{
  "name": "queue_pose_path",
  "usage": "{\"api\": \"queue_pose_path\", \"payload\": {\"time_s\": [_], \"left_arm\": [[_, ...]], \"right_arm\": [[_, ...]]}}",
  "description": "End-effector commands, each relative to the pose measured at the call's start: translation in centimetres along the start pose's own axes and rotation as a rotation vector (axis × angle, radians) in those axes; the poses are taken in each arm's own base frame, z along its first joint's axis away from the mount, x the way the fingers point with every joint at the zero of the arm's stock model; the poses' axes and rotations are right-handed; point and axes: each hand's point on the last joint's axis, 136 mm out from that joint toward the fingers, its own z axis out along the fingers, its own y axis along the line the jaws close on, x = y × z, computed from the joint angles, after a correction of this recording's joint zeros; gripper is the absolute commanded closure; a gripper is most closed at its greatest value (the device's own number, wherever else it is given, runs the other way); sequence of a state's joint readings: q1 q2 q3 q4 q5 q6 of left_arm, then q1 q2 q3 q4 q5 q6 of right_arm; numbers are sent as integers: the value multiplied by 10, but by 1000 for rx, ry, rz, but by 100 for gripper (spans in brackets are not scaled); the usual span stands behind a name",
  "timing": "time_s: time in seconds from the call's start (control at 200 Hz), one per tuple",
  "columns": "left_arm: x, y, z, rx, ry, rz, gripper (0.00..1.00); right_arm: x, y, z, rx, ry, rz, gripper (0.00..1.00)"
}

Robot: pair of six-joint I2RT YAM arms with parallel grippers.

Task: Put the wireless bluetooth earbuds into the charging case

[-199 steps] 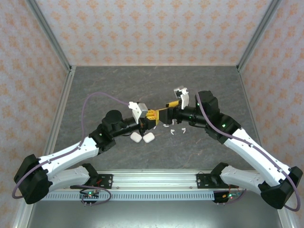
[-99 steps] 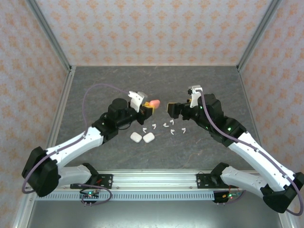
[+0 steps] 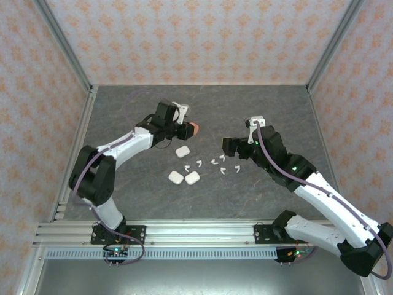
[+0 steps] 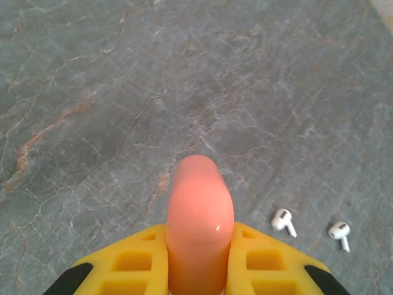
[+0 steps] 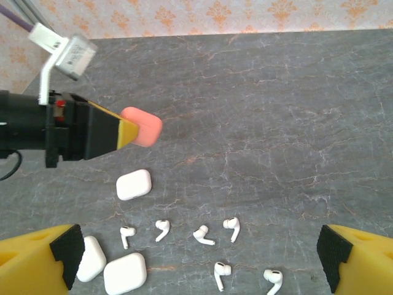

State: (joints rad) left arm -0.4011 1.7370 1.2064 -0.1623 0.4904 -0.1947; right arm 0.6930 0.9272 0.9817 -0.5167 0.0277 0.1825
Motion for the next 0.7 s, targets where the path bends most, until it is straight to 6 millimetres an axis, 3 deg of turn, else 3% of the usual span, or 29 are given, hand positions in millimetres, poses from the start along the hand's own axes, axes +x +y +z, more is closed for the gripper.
{"api": "queue_pose_path", "payload": {"time_s": [0.0,0.165,0.37,0.596,0.696], "left_arm": [[5,16,14,18,83,-92,100],[18,39,48,4,184,-142,100],[20,48,65,13,198,-176,100],[27,58,73,-11,220,-187,68],[28,61,74,-18,220,-190,63]], "right_arm": [[7,-9,0,35,11,-5,1],[11,-10,1,42,22,-12,1],[16,-12,3,46,37,-21,1],[15,-9,3,36,40,-35,1],[16,-9,3,36,48,-47,1]]}}
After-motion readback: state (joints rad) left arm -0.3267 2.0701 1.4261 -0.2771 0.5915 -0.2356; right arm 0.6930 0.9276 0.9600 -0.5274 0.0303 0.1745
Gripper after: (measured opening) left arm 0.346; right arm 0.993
